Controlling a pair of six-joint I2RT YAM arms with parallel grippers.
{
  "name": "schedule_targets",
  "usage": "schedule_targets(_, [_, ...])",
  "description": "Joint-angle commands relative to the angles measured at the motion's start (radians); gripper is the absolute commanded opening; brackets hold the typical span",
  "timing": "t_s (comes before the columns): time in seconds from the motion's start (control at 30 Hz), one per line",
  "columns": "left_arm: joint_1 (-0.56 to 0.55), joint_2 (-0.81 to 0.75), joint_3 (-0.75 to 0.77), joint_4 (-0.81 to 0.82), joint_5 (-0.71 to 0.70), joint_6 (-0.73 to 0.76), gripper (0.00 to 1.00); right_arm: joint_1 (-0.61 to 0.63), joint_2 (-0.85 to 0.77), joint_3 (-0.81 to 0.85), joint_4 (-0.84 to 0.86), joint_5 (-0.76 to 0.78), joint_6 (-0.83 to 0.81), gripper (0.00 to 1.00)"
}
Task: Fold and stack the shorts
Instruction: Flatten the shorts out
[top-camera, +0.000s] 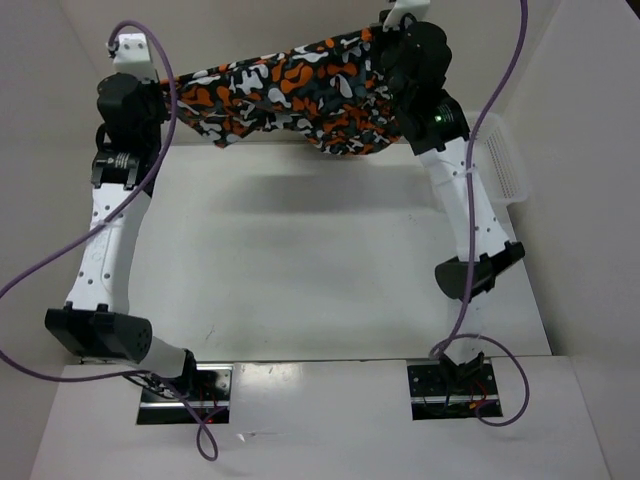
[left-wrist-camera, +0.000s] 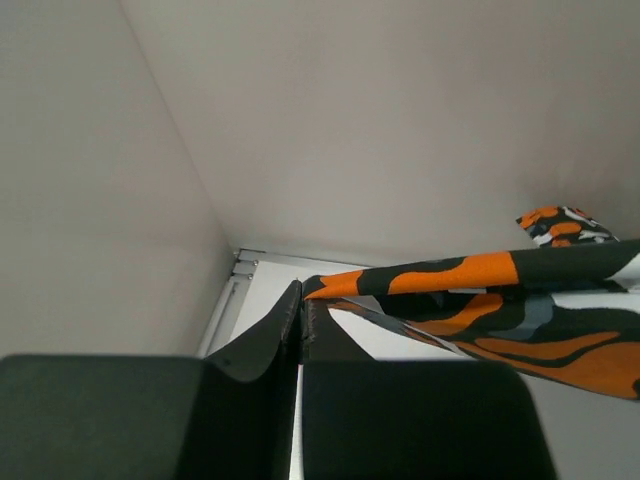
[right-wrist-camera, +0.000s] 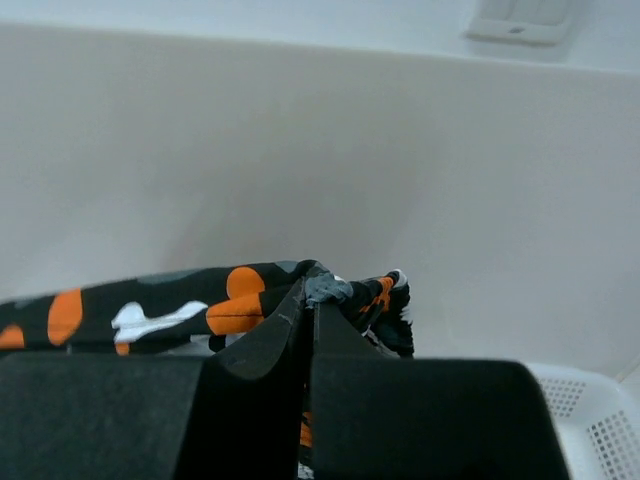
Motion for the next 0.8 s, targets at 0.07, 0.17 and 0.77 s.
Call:
schedule_targets(0.07, [0.080, -0.153, 0.043, -0.013, -0.074, 0.004, 0.00, -0.007, -0.217, -0.208, -0.141, -0.230, -0.039, 0.00])
schedule_targets(0.17, [0.121, -0.200, 0.099, -0.013, -0.083, 0.004, 0.00, -0.007, -0.287, -0.225, -0.242, -0.466, -0.049, 0.00])
schedule_targets(0.77, [0.157, -0.048, 0.199, -0.024, 0.035, 0.004, 0.00, -0.171, -0.509, -0.528, -0.220, -0.788, 0.264, 0.00])
